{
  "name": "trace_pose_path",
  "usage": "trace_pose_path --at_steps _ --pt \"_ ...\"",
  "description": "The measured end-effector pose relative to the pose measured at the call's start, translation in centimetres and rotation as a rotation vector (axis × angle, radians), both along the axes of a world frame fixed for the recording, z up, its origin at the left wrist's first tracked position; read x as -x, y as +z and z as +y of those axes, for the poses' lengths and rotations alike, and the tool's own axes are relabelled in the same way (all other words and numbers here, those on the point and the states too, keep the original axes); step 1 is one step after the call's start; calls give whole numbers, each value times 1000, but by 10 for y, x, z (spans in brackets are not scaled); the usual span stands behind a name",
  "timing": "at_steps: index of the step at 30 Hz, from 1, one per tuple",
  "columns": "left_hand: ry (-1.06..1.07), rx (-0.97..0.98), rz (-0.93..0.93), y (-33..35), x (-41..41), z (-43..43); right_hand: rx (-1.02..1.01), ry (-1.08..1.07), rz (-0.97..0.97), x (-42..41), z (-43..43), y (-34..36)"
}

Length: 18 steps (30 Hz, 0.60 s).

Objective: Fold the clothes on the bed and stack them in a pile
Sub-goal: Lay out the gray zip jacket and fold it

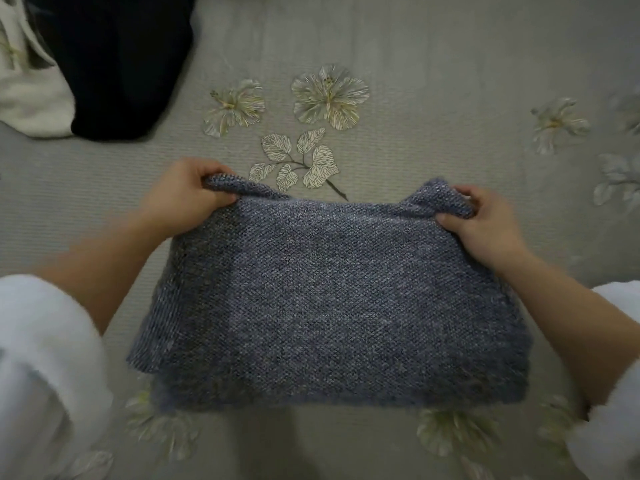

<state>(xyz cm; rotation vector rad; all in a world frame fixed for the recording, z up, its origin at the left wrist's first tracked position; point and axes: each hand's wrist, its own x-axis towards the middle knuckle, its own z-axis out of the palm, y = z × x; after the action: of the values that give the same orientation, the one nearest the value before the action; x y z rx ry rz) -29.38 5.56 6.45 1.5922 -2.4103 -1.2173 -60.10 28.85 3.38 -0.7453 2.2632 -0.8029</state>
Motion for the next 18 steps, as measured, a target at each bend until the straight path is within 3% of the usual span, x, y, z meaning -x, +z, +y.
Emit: trace_pose_path --at_steps 6,11,14,18 --pt "92 371 -186 -59 14 60 -187 91 297 -26 8 -46" --pt "-262 363 -59 -61 20 146 -62 325 483 -64 36 -37" --pt "-379 322 -209 -82 18 174 -208 528 427 -84 51 -47" --pt "-361 350 -284 -109 26 174 -346 501 426 -85 51 -73"
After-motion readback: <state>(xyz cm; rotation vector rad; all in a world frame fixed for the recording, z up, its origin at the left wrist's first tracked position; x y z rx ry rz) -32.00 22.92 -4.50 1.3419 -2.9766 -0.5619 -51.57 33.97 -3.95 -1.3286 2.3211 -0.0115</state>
